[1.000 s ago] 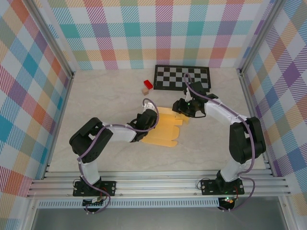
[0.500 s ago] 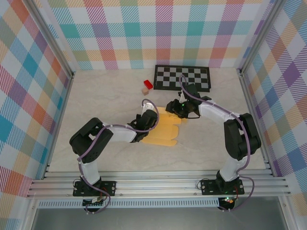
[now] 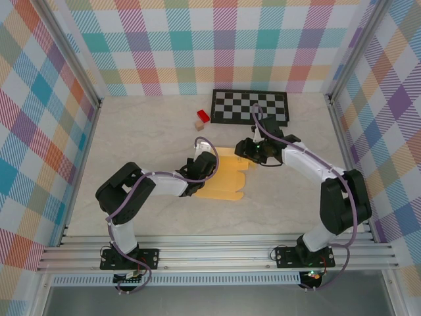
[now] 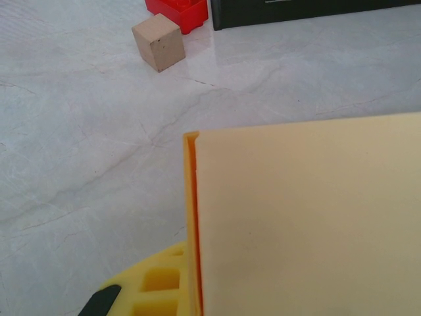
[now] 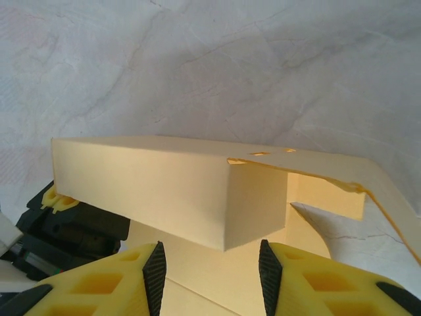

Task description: Fold the paper box

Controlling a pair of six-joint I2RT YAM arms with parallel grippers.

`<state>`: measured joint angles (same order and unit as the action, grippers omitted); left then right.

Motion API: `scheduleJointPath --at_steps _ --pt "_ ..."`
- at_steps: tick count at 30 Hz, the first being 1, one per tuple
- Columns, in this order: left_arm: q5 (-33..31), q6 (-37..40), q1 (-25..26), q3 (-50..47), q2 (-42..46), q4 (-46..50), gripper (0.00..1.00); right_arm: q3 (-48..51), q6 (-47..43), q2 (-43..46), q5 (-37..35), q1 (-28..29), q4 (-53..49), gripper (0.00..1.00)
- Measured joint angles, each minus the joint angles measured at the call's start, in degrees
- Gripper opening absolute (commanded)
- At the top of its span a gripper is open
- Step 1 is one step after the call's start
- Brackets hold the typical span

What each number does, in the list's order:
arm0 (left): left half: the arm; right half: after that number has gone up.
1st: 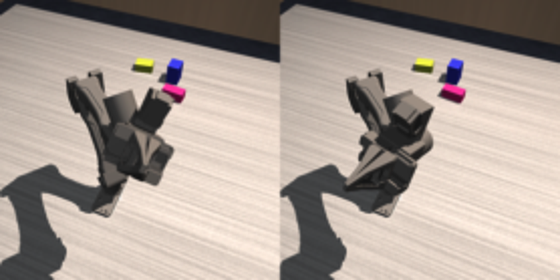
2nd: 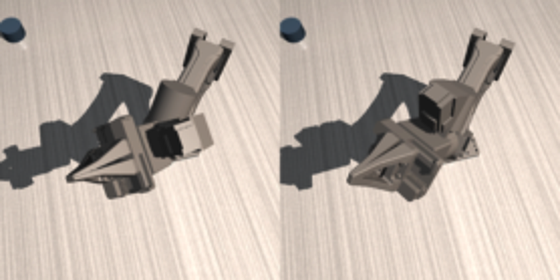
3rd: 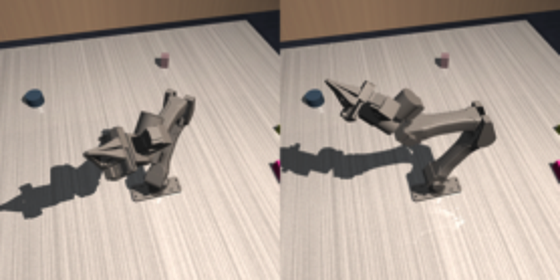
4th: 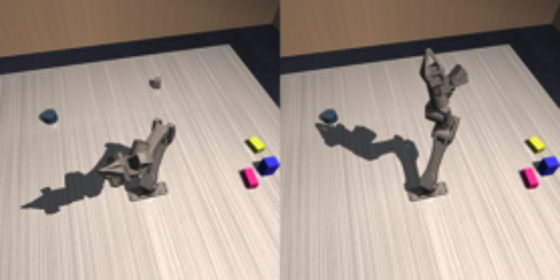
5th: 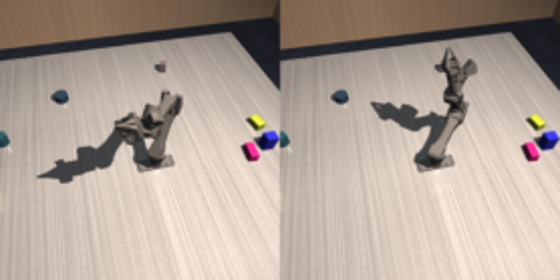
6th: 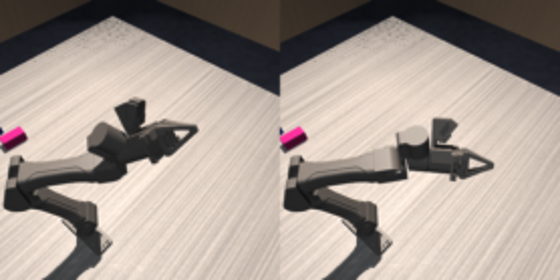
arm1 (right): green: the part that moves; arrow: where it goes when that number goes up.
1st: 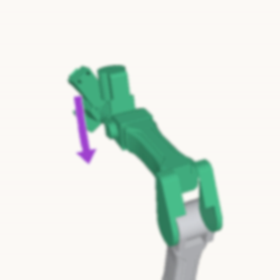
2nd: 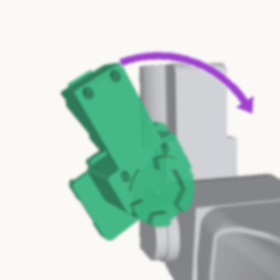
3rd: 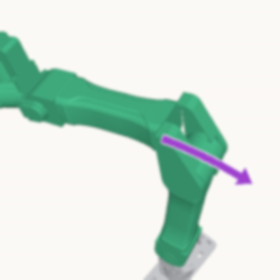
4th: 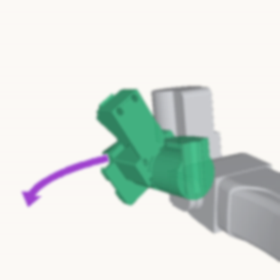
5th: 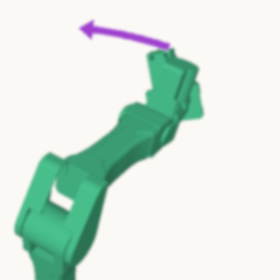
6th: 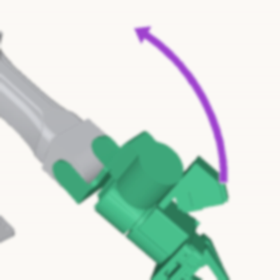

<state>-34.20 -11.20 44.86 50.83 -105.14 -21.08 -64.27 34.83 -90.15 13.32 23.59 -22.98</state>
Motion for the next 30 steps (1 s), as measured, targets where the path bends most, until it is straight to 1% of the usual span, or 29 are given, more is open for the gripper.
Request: scheduleJointPath --at_steps 6,12,14,18,22,28,30 --pt "-0.04 -0.79 0.00 0.11 0.00 0.26 0.00 3.67 -0.81 4.52 -3.43 -0.02 -0.66 0.35" --pt "-0.22 -1.64 0.00 0.66 0.00 1.55 0.00 8.04 -0.92 3.10 -5.11 -0.37 2.38 0.18" --pt "-0.24 -1.88 0.00 0.79 0.00 1.92 0.00 8.15 -1.51 1.46 -5.86 -0.37 3.67 0.15" --pt "-0.42 -2.78 0.00 1.33 0.00 3.21 0.00 8.02 -3.28 -2.38 -8.15 -0.61 6.45 0.14" --pt "-0.66 -3.76 0.00 1.64 0.00 4.26 0.00 8.04 -3.39 -4.81 -9.60 -1.92 9.51 0.15" --pt "-0.87 -5.79 0.00 1.86 0.00 4.98 0.00 7.85 -0.55 -8.35 -8.76 -5.75 15.72 0.15" --pt "-0.98 -6.21 0.00 1.92 0.02 5.22 0.00 7.72 0.35 -10.29 -8.28 -6.47 17.14 0.14"
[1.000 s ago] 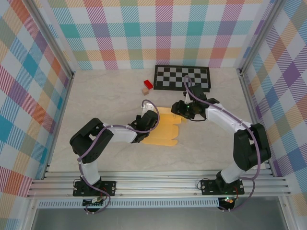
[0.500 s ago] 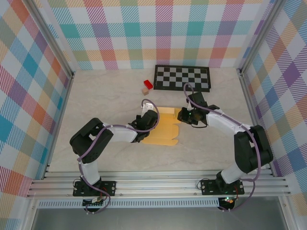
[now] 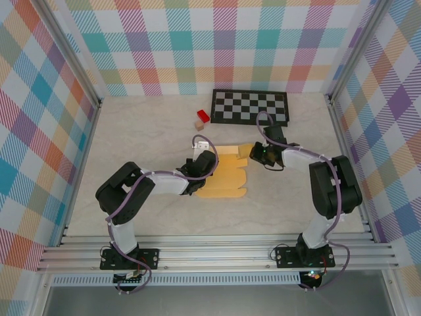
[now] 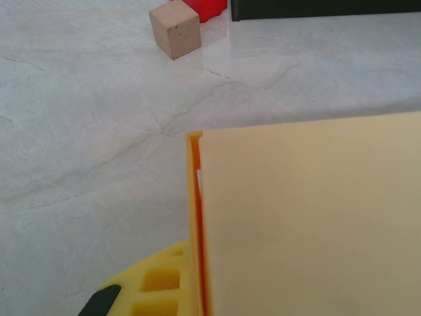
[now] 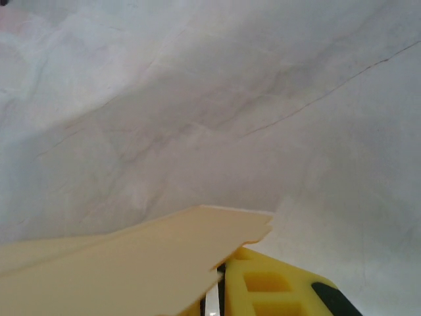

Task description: Fold the paper box

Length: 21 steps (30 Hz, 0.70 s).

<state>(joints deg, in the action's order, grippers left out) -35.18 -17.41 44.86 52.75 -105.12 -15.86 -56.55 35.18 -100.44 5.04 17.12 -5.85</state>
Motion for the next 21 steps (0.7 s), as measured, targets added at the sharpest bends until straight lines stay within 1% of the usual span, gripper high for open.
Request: scheduleJointPath --at_steps 9,21 --pt "-0.79 -3.17 0.02 1.95 -0.02 4.61 0.00 0.00 4.96 -6.64 5.20 -1.40 6.40 0.13" --pt "-2.47 -5.33 0.00 2.40 -0.02 6.51 0.00 1.03 12.90 -7.65 15.37 -1.60 14.80 0.10"
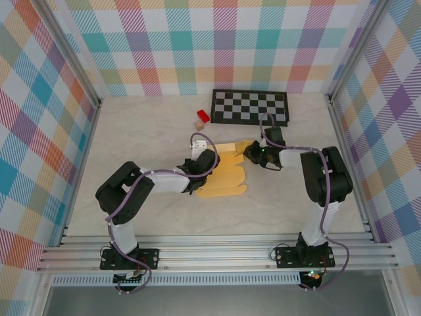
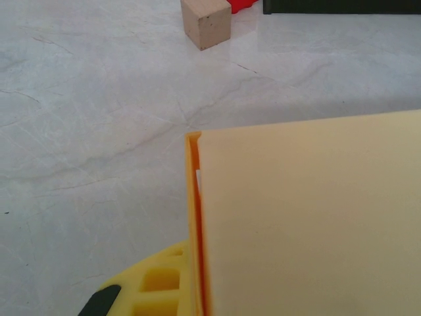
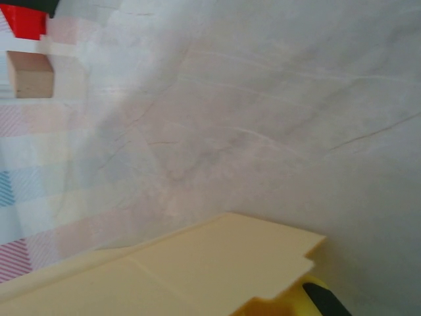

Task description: Fold the paper box

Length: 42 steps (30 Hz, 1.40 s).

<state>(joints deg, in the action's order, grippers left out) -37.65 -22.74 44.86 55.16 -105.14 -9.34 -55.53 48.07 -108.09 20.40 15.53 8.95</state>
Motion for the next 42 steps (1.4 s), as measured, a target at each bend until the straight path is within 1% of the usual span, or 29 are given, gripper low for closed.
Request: scheduleJointPath --at_steps 6,10,14,21,28,32,37,42 --pt "-0.59 -0.50 0.02 0.00 0.00 0.26 0.00 0.04 3.41 0.46 1.79 2.25 2.69 0.10" --pt "-0.55 -1.01 0.02 0.00 0.00 0.28 0.00 0.02 3.80 0.55 1.55 5.62 2.08 0.10" --pt "-0.50 -1.79 0.00 0.00 0.00 0.37 0.00 0.02 4.02 0.55 -0.09 7.78 1.90 0.09" --pt "-0.59 -2.56 0.00 -0.04 0.02 0.42 0.00 0.02 5.09 0.44 -3.21 8.92 1.95 0.09" --pt "-0.59 -3.26 0.00 -0.37 0.31 0.39 0.00 0.00 5.35 0.39 -4.13 9.27 1.68 0.09" --pt "-0.61 -3.91 0.02 -0.94 0.76 0.39 0.00 -1.57 5.29 0.39 -5.51 10.05 -2.01 0.09" --pt "-0.92 -5.18 0.02 -1.62 1.40 0.92 0.00 -2.60 5.38 0.11 -9.38 11.76 -5.33 0.09" --pt "-0.76 -6.08 0.02 -1.99 1.73 0.87 0.00 -2.67 5.64 -0.55 -11.41 12.39 -5.53 0.10"
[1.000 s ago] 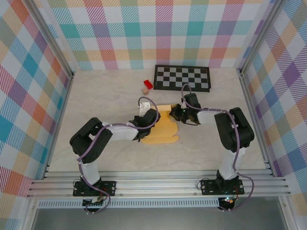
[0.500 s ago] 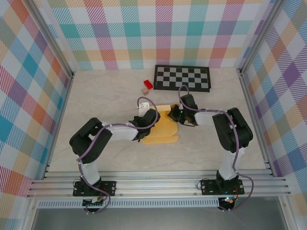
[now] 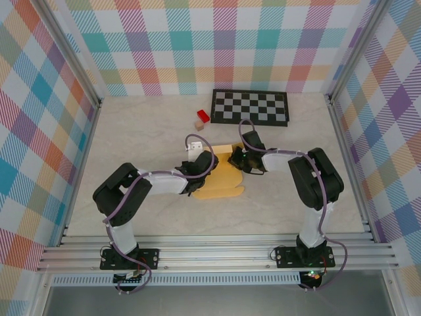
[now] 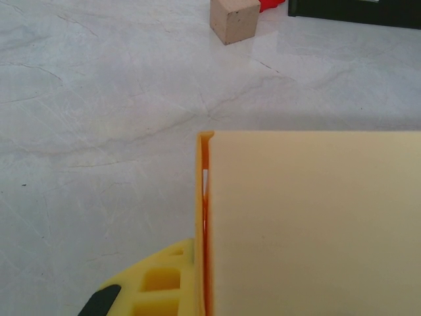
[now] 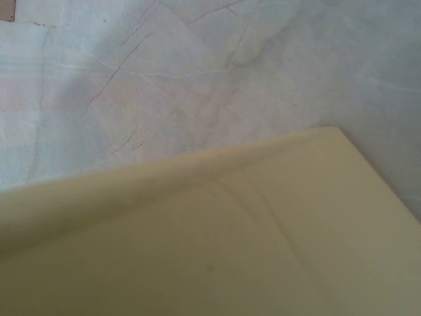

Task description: Fold the paper box

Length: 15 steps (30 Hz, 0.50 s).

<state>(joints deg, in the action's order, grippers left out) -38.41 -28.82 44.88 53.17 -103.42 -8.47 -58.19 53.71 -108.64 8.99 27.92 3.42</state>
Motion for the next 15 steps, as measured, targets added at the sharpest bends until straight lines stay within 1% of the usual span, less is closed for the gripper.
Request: scheduleJointPath --at_steps 4,8,11,15 --pt "-0.07 -0.37 0.00 -0.52 0.46 0.04 0.00 0.24 0.00 -0.44 0.31 0.15 1.66 0.10" --pt "-0.11 -0.44 0.00 -0.52 0.52 0.28 0.00 0.24 -0.57 0.07 0.20 0.17 1.18 0.10" --pt "-0.28 -0.50 0.00 -0.52 0.55 0.50 0.00 0.26 -2.08 2.25 0.00 0.26 -2.40 0.13" --pt "-0.42 -0.52 0.00 -0.66 0.81 0.83 0.00 -1.33 -6.75 6.58 0.20 0.17 -10.29 0.16"
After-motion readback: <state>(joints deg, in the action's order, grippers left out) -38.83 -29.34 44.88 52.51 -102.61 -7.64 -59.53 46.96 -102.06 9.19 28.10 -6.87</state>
